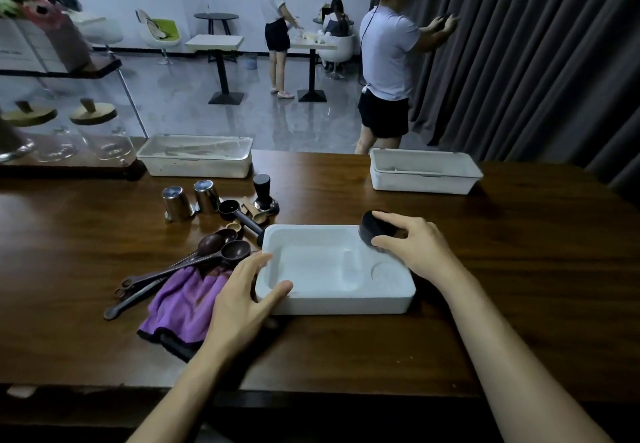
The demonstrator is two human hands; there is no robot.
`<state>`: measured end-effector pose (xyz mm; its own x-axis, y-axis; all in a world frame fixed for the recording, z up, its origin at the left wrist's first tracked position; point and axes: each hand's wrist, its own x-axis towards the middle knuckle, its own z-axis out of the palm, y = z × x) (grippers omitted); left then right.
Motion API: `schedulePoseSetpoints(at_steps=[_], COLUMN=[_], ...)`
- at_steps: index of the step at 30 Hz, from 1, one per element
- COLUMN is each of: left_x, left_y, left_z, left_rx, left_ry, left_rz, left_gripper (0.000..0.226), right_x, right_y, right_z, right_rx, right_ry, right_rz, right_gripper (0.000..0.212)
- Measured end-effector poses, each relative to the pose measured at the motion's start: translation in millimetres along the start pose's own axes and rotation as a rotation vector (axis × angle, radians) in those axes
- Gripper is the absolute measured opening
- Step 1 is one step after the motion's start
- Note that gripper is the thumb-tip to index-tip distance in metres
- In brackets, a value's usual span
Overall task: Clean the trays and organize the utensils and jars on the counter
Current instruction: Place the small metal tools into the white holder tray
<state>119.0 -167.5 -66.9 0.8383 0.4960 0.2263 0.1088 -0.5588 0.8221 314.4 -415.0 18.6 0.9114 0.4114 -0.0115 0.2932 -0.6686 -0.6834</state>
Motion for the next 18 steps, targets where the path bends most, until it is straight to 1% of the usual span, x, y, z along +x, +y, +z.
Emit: schedulePoseSetpoints(at_steps=[5, 11, 18], left_x=[0.1, -2.6, -2.1], left_y=[1.2, 3.6, 4.5], left_z=[0.4, -0.6, -0.5], left_rx=[0.007, 0.017, 0.026], left_ry=[0.001, -0.012, -0.009], left_rz=[-0.011, -0.029, -0.035], left_gripper=[0.073, 0.076, 0.075], right_x=[-13.3, -14.1, -12.1], right_y=[11.8, 10.4, 13.8], right_z=[1.8, 4.5, 13.3], right_rx=[-0.053, -0.092, -0.149], right_ry=[0.033, 0.056, 0.114], right_rz=[-0.034, -0.060, -0.071], right_gripper=[0.055, 0.055, 0.056])
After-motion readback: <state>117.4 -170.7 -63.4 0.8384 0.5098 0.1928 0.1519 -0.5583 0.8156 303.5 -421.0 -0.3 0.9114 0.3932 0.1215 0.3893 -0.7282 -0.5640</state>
